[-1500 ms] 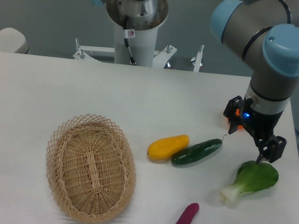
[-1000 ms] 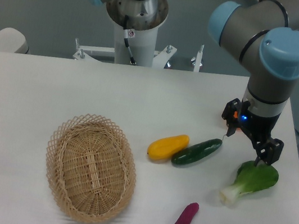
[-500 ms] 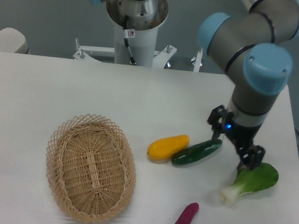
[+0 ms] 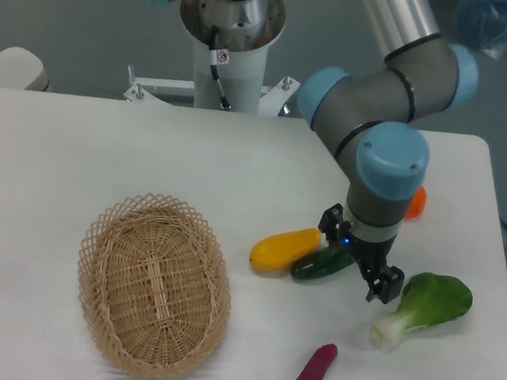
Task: Pick up the cucumber from the table
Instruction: 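Move the open gripper from the bok choy toward the green cucumber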
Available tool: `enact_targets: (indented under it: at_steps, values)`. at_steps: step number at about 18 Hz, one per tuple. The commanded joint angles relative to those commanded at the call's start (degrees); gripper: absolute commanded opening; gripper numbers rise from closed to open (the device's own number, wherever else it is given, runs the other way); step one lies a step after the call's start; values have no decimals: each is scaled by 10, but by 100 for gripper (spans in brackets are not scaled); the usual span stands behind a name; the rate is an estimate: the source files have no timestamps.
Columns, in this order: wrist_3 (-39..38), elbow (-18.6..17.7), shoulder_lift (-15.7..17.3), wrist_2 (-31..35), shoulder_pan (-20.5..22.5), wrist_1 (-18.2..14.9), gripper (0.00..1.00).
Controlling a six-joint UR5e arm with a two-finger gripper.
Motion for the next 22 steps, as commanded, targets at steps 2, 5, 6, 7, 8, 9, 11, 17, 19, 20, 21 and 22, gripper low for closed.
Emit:
enact_targets:
  at_steps: [2,5,6,7,8,9,11,17,19,20,21,22]
  values:
    - [4,-20,-2,5,1,10,100]
    - [33,-34,-4,5,4,39,100]
    - [33,-40,-7,5,4,46,100]
    - [34,-42,-11,5,5,56,100]
    - [34,-48,-11,5,7,64,100]
    - [33,-57,-11,5,11,72,100]
    - [28,-68,-8,2,26,88,100]
    - [26,-113,-8,0,39,144,100]
    - [25,-121,-8,1,40,146,100]
    - [25,-126,-5,1,40,147,100]
    - [25,-127,-4,1,40,147,100]
    - [24,-130,-4,1,40,147,100]
